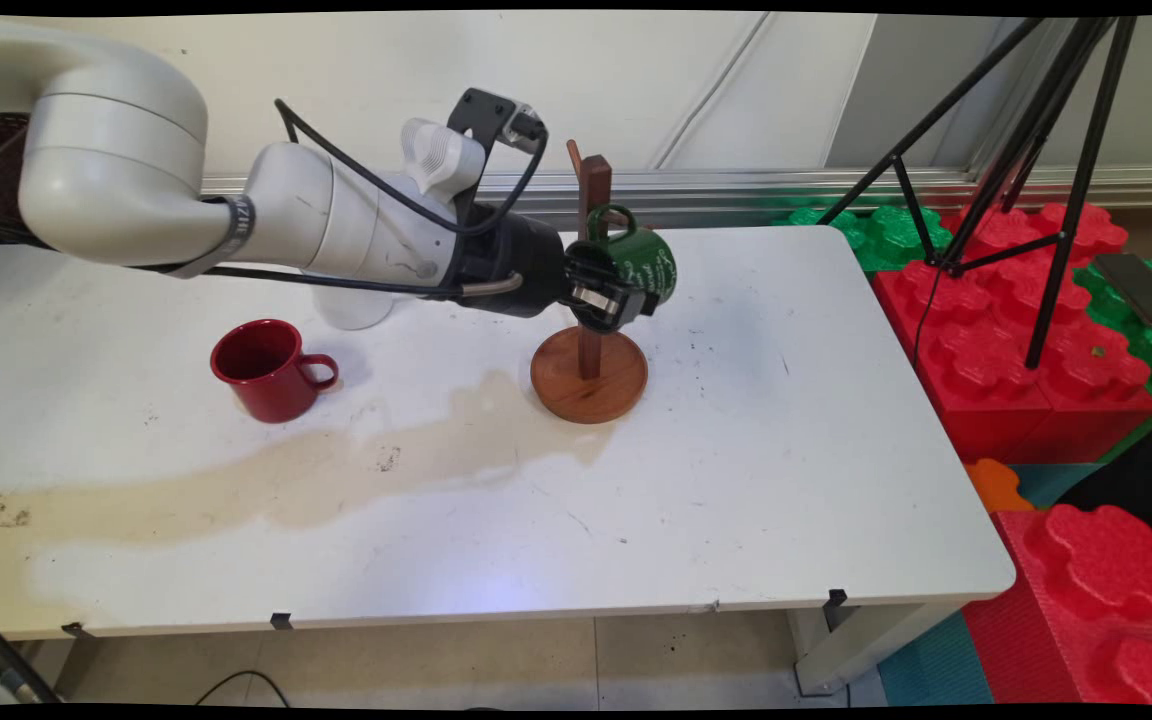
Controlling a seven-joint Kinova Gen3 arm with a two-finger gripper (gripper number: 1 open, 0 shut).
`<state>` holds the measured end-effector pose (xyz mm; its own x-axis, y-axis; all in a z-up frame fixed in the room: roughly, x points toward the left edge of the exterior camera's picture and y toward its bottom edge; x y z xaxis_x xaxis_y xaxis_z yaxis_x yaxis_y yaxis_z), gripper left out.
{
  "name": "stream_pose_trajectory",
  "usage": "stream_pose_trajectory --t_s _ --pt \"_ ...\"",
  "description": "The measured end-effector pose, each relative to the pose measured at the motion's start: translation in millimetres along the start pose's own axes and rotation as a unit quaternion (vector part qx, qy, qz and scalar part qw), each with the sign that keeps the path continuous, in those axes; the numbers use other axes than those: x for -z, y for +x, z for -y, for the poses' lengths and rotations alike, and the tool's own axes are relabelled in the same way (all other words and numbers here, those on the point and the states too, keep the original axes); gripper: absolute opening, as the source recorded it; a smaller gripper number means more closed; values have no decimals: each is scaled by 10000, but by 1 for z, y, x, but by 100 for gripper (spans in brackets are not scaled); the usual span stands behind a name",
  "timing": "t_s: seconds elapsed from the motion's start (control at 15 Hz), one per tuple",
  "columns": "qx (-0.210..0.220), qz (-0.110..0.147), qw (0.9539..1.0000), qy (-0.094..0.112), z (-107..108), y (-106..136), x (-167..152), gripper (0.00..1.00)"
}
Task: Pick up the green mug from the rack, then place the picked object on the table
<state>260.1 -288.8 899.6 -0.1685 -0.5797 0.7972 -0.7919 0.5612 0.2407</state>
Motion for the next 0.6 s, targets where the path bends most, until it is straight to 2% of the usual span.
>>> stream_pose_trajectory --t_s 0.6 --pt "6 -111 9999 -31 -11 7 24 0"
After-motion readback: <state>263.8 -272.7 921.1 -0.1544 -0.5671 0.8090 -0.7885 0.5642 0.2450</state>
